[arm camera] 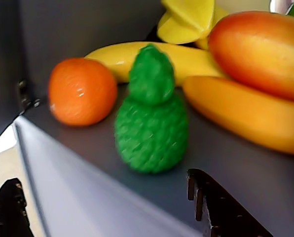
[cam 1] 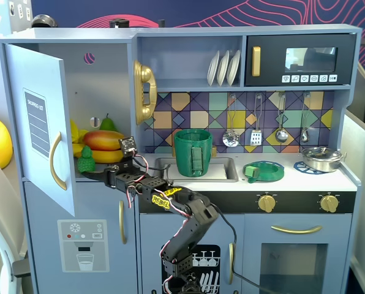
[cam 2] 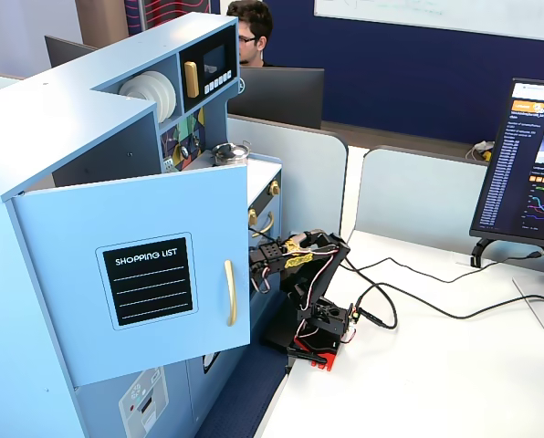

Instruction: Pick up the green pineapple from the left cabinet and place it in the green recipient

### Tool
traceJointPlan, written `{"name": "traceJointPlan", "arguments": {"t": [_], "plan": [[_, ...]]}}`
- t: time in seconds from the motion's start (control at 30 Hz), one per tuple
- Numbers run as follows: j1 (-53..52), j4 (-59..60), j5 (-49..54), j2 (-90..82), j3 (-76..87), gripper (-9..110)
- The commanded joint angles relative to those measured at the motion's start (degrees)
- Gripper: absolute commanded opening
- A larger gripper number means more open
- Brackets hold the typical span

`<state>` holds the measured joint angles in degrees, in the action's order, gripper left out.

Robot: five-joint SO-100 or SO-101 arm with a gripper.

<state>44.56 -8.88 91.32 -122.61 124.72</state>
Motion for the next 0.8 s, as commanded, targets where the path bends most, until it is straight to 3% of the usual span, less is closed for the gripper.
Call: {"name": "traceJointPlan", "arguments": {"t": [0.0,0.77], "plan": [[-2.72,-4.57,0.62,3.96,-6.59,39],[-2.02,-6.77,7.38,22.06,-23.64,37]]}}
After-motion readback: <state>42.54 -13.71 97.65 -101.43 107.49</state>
